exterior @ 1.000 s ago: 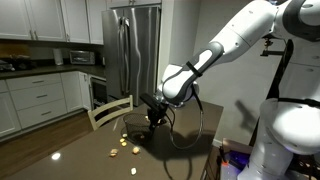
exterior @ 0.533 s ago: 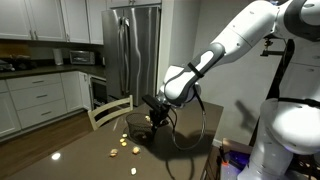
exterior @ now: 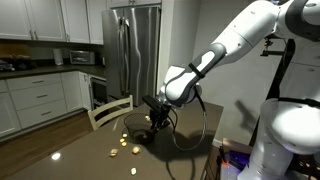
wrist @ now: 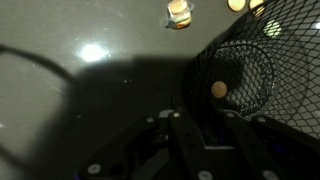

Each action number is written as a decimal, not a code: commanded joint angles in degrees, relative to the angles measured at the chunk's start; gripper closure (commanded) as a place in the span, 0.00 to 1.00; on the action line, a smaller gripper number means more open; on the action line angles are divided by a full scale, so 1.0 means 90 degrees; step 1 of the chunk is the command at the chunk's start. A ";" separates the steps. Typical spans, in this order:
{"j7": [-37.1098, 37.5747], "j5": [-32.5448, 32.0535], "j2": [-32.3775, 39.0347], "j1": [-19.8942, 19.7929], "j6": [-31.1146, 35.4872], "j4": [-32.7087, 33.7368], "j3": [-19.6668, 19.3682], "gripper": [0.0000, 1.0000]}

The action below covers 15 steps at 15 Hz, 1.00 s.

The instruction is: Pick up the black basket then place it down again

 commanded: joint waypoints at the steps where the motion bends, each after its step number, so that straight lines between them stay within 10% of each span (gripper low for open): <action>1: 0.0188 -0.0070 -0.0221 -0.0087 0.0087 -0.0202 0.0182 0.40; 7: 0.0272 -0.0179 -0.0455 -0.0089 -0.0078 -0.0261 0.0322 0.02; 15: -0.0028 0.0002 -0.0531 -0.0070 -0.0137 -0.0140 0.0411 0.00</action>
